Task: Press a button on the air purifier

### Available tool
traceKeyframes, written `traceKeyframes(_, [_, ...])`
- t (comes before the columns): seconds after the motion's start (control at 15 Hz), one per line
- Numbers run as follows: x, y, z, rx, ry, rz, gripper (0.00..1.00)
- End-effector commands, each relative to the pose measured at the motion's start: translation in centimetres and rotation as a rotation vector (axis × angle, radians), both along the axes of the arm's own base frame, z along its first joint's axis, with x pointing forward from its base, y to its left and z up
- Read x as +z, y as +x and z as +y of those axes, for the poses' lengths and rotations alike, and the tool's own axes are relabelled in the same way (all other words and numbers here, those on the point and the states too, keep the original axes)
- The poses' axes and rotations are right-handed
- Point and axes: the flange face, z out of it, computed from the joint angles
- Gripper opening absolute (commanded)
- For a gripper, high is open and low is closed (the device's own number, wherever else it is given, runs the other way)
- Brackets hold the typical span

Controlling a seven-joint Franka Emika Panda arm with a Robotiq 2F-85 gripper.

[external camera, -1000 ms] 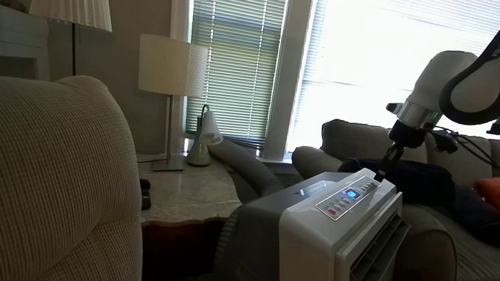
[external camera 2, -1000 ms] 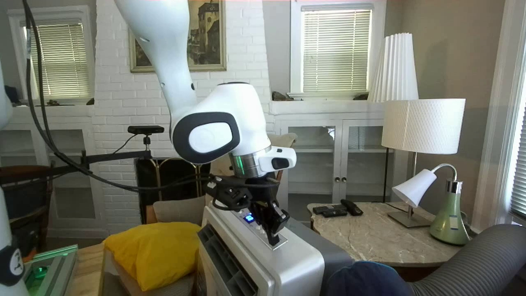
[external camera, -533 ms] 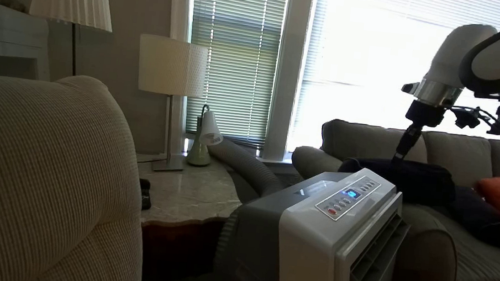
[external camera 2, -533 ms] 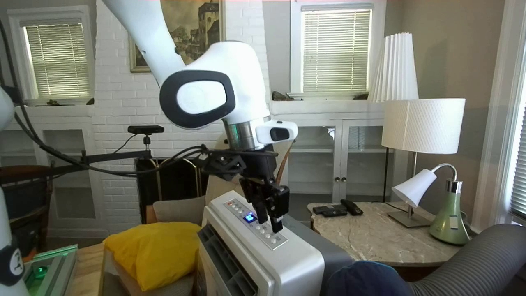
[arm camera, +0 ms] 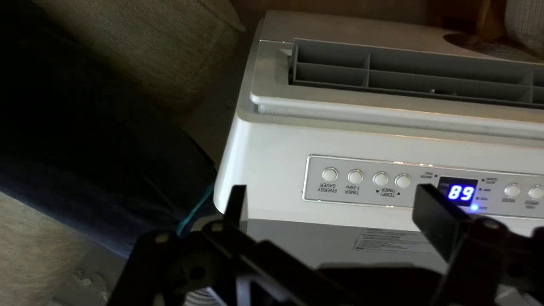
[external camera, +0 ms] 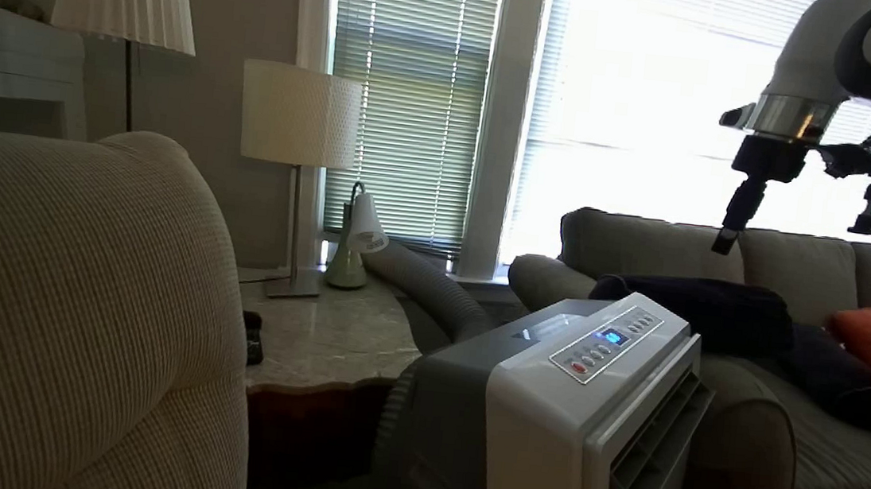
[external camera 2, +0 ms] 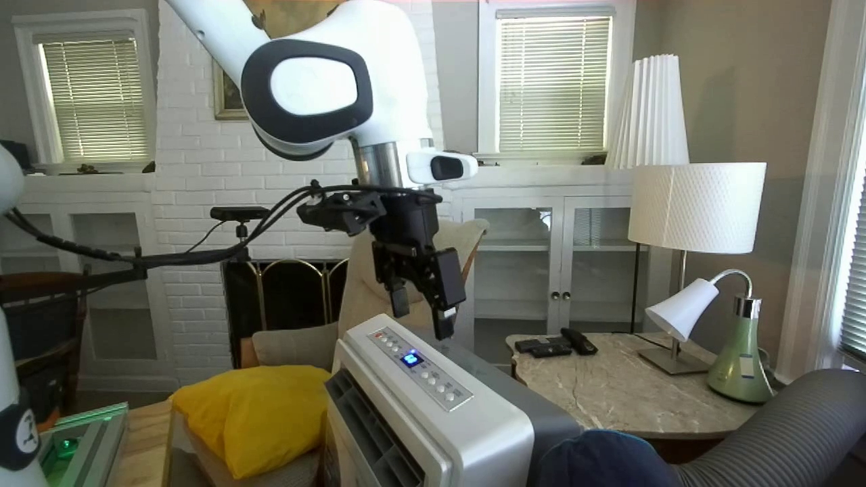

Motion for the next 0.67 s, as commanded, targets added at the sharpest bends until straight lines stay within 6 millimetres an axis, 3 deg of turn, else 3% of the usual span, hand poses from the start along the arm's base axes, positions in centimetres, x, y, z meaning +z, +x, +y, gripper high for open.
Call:
traceKeyframes(0.0, [0.38,-0.05,0.04,0.0,0.0,-0.004,1.0])
traceKeyframes(0.6, [0.06,-0.07,0.11,0.001,0.0,0.004,1.0])
